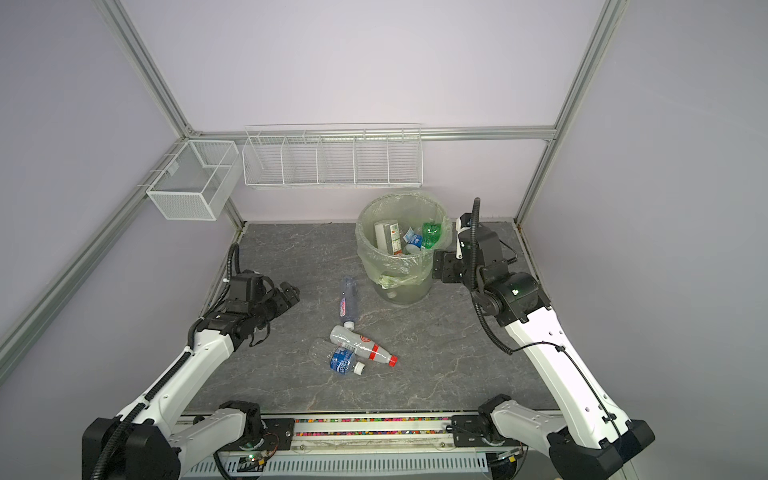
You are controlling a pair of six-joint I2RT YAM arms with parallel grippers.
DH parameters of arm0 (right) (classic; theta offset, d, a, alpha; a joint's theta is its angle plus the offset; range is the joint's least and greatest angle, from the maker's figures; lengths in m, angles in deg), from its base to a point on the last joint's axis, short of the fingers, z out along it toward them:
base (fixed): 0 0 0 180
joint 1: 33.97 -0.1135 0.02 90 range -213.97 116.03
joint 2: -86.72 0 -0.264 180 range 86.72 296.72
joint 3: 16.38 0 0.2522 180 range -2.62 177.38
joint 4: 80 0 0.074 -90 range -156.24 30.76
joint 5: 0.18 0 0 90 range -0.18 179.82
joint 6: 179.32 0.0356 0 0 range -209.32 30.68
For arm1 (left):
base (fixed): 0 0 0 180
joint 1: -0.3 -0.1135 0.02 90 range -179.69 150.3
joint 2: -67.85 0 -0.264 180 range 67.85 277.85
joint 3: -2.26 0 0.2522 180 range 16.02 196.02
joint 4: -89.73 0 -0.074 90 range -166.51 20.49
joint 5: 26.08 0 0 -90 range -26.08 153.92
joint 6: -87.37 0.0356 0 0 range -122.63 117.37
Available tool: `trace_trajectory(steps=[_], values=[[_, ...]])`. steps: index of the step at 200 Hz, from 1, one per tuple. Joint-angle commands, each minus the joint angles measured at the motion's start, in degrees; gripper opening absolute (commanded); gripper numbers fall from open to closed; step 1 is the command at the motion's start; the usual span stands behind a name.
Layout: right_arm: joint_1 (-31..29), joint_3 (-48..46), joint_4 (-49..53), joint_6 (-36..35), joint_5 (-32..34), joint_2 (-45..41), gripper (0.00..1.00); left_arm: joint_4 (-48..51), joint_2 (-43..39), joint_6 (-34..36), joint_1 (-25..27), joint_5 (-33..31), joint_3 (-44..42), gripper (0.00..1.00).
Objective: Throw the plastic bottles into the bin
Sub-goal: 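Open the right gripper over the bin to drop the green soda bottle, then move the left gripper down toward the blue-label water bottle while the right gripper draws back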
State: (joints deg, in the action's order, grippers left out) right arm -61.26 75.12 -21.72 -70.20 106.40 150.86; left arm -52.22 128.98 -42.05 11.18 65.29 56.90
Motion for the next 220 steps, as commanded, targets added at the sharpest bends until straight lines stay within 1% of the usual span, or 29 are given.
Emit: trace_trajectory(steps=[1,25,49,68,81,87,102,122,152,171,194,220], values=[[0.08,-3.27,-1.36,1.95,-1.61,-2.38,0.88,0.94,-1.34,-1.48,-0.46,0.18,-1.41,0.99],[0.16,-6.27,-0.91,2.49,-2.46,-3.78,0.88,1.66,-2.43,-2.63,-0.42,1.27,-2.80,0.99],[0.05,-9.20,-1.05,2.95,-3.29,-4.96,0.88,3.44,-3.88,-4.79,-0.41,-0.69,-4.53,0.99],[0.04,-10.95,-1.75,2.56,-5.79,-5.25,0.88,4.49,-4.87,-5.99,-0.41,-1.08,-6.06,0.99],[0.07,-11.75,-1.56,2.44,-6.05,-5.16,0.88,5.43,-5.37,-6.77,-0.35,-1.34,-6.75,0.99],[0.04,-12.04,-1.36,2.47,-6.03,-5.21,0.88,6.39,-5.41,-7.64,-0.28,-2.10,-6.85,0.99],[0.04,-12.58,-0.99,2.53,-6.22,-5.27,0.88,10.69,-5.14,-11.27,0.48,-6.44,-6.96,1.00],[0.06,-13.46,-0.82,2.60,-6.57,-5.87,0.88,13.39,-4.58,-13.52,1.27,-7.28,-7.40,1.00],[0.09,-16.10,-1.81,3.06,-5.96,-7.81,0.88,14.39,-4.64,-16.90,4.08,-6.70,-7.48,0.99],[0.05,-18.03,-3.21,3.70,-7.15,-8.80,0.88,15.00,-4.49,-19.11,5.78,-6.24,-7.38,1.00],[-0.02,-20.09,-4.24,4.28,-8.27,-9.46,0.88,14.53,-4.24,-20.30,6.04,-3.59,-7.85,1.00],[-0.05,-22.27,-5.24,4.45,-8.83,-10.70,0.88,16.83,-4.06,-22.13,6.00,-1.40,-7.49,1.00]])
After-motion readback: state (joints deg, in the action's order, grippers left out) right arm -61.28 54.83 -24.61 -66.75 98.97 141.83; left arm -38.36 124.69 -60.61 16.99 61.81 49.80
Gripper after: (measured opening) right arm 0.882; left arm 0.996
